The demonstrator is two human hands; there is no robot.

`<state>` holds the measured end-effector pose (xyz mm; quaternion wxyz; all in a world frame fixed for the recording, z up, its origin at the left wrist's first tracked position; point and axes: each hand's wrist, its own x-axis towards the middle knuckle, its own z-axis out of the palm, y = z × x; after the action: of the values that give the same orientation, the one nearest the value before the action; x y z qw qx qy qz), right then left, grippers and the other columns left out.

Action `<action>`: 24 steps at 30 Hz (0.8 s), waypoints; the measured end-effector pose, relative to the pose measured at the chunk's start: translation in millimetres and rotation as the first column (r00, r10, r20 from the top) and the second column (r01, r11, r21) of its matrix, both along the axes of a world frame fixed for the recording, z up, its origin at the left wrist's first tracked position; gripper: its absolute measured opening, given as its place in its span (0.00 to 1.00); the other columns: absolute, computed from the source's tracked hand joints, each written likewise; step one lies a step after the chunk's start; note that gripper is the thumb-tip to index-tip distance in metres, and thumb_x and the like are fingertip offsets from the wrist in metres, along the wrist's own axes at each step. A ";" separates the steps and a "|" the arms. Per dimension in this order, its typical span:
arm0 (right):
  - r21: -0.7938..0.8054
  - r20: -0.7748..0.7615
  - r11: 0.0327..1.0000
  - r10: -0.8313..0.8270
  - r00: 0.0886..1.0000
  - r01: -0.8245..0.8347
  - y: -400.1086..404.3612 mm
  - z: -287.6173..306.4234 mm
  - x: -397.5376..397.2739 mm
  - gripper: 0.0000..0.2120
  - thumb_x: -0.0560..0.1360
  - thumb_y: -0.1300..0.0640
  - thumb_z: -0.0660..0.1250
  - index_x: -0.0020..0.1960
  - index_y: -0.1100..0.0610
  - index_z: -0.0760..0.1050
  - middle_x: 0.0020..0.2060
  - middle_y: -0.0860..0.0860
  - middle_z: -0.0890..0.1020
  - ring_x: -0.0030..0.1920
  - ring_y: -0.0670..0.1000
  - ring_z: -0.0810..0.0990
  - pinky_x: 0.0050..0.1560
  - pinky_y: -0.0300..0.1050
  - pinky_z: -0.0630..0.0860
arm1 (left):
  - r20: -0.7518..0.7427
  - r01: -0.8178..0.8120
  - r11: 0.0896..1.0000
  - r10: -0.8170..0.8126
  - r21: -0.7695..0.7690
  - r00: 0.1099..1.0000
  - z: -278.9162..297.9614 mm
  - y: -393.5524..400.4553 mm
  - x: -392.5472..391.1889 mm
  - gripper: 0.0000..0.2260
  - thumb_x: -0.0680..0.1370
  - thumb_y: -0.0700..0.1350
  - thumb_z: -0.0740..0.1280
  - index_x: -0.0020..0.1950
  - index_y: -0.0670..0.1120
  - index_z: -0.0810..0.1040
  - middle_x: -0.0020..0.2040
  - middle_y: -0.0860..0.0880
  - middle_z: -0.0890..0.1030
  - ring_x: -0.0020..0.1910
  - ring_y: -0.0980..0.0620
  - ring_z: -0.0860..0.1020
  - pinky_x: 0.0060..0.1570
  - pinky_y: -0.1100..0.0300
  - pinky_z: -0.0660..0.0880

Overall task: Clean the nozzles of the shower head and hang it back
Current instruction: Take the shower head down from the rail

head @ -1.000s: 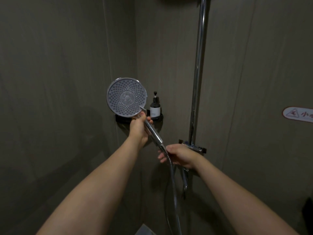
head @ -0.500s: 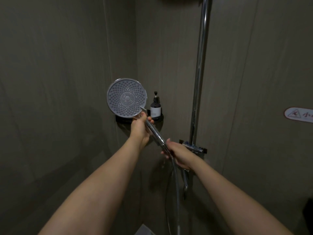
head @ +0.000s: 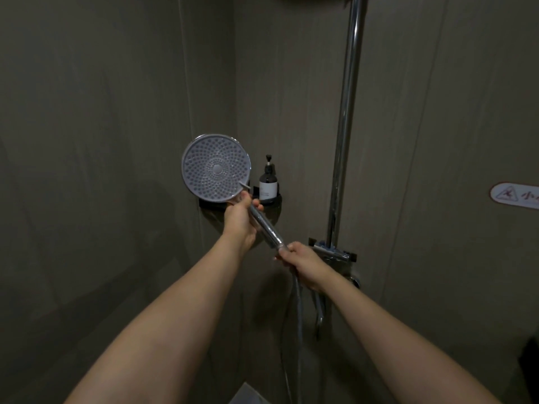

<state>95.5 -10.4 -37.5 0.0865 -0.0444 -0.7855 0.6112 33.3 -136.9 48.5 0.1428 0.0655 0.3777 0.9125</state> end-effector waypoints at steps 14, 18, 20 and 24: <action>-0.177 -0.012 0.984 0.033 0.999 -0.035 -6.3 -9.7 -3.3 0.10 0.81 0.58 0.53 0.46 0.58 0.71 0.33 0.51 0.74 0.31 0.44 0.71 0.33 0.33 0.69 | -0.045 0.025 0.997 -0.029 -0.078 0.999 -3.7 -2.4 -0.4 0.07 0.81 0.43 0.58 0.42 0.48 0.69 0.35 0.49 0.71 0.35 0.53 0.71 0.43 0.59 0.71; -0.198 0.005 0.980 0.018 1.000 -0.017 -5.6 -7.2 -2.5 0.11 0.80 0.61 0.55 0.42 0.57 0.73 0.31 0.51 0.72 0.25 0.40 0.71 0.27 0.31 0.66 | -0.059 0.030 0.997 -0.034 -0.064 0.998 -3.3 -3.0 2.5 0.08 0.81 0.43 0.57 0.42 0.47 0.68 0.35 0.49 0.70 0.34 0.53 0.71 0.42 0.60 0.70; -0.160 -0.019 0.987 -0.025 1.000 0.021 -4.6 -7.2 -3.2 0.08 0.78 0.63 0.61 0.40 0.55 0.70 0.32 0.52 0.73 0.22 0.39 0.71 0.25 0.31 0.67 | -0.052 0.038 0.997 -0.041 -0.064 0.998 -3.9 -3.8 2.1 0.07 0.81 0.43 0.58 0.43 0.48 0.69 0.35 0.49 0.71 0.35 0.53 0.71 0.44 0.59 0.71; -0.275 -0.022 0.961 -0.016 1.000 0.009 -5.9 -8.3 -2.3 0.10 0.80 0.59 0.57 0.43 0.56 0.74 0.37 0.51 0.79 0.30 0.41 0.74 0.27 0.30 0.69 | -0.082 0.044 0.996 -0.050 -0.074 0.995 -3.7 -5.2 3.8 0.08 0.81 0.42 0.57 0.42 0.48 0.69 0.35 0.49 0.71 0.34 0.53 0.71 0.42 0.60 0.70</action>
<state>93.2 -16.3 -45.7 0.0927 -0.0534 -0.6916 0.7143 37.1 -142.1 44.8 0.1507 0.1075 0.4145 0.8910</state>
